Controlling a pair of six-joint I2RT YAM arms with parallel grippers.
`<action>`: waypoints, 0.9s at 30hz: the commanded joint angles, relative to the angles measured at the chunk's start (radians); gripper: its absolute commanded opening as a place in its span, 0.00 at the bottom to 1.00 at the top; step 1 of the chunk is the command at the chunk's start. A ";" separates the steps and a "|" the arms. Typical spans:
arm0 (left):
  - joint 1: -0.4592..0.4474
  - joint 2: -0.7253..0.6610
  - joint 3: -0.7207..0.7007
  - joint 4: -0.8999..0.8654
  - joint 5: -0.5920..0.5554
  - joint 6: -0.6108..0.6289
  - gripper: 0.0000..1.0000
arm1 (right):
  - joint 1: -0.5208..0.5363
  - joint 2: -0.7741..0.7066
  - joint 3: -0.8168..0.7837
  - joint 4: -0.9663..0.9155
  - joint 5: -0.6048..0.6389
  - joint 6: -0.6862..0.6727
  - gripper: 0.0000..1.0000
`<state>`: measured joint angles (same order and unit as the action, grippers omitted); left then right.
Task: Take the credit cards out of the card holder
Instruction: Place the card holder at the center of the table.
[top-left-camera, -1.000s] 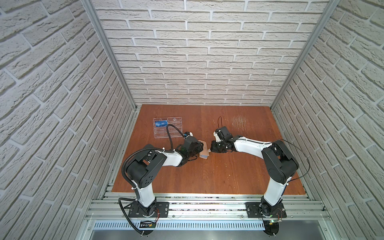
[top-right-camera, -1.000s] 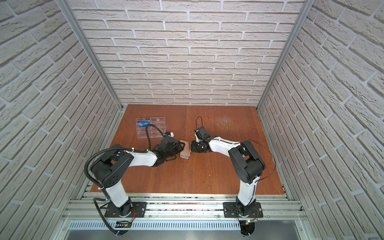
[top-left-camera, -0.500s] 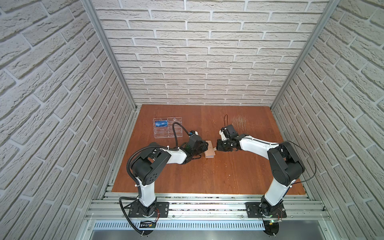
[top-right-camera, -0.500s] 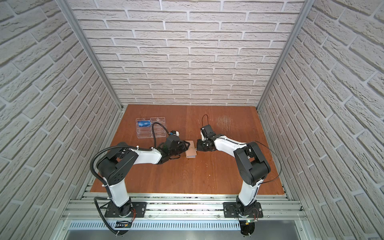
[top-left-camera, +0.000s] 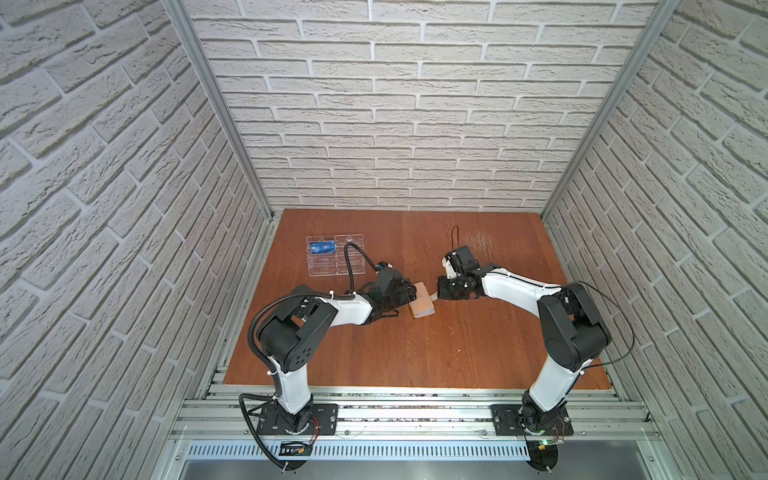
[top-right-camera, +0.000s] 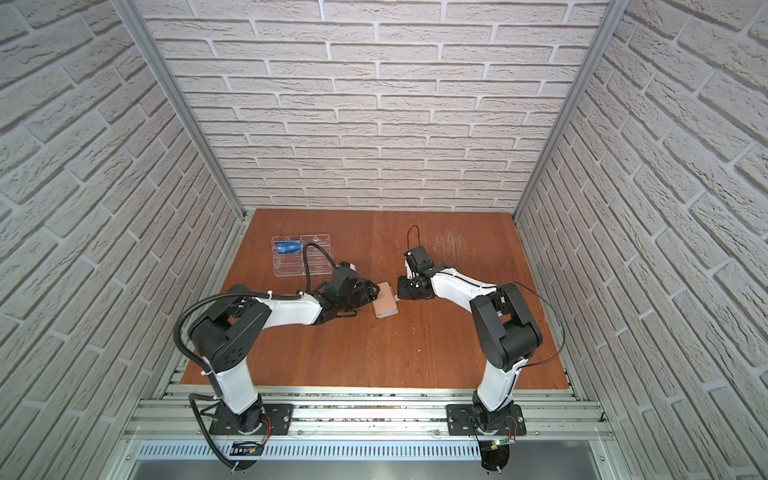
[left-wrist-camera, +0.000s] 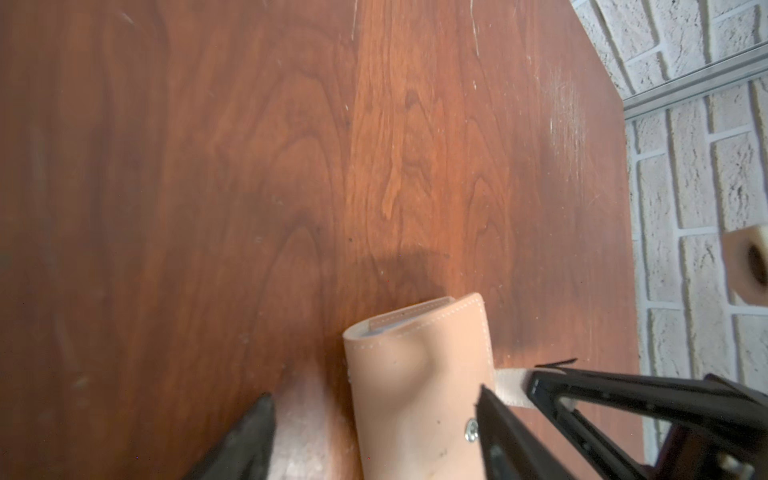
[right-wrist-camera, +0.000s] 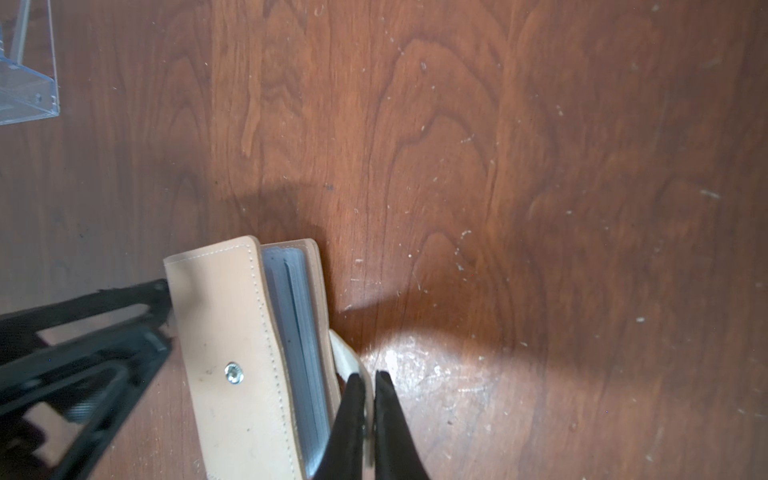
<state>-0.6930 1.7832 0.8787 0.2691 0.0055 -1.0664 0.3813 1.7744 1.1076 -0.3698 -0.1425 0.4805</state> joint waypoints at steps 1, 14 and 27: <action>0.016 -0.092 0.017 -0.078 -0.037 0.045 0.95 | -0.008 -0.050 -0.003 -0.016 0.010 -0.016 0.15; 0.032 -0.349 -0.161 -0.081 -0.044 0.019 0.98 | 0.020 -0.250 -0.136 0.054 -0.071 0.073 0.63; 0.098 -0.601 -0.325 -0.039 0.020 0.009 0.98 | 0.113 -0.134 -0.118 0.158 -0.093 0.153 0.62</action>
<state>-0.6060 1.2163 0.5804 0.1772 0.0021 -1.0527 0.4946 1.6176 0.9844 -0.2695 -0.2291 0.6044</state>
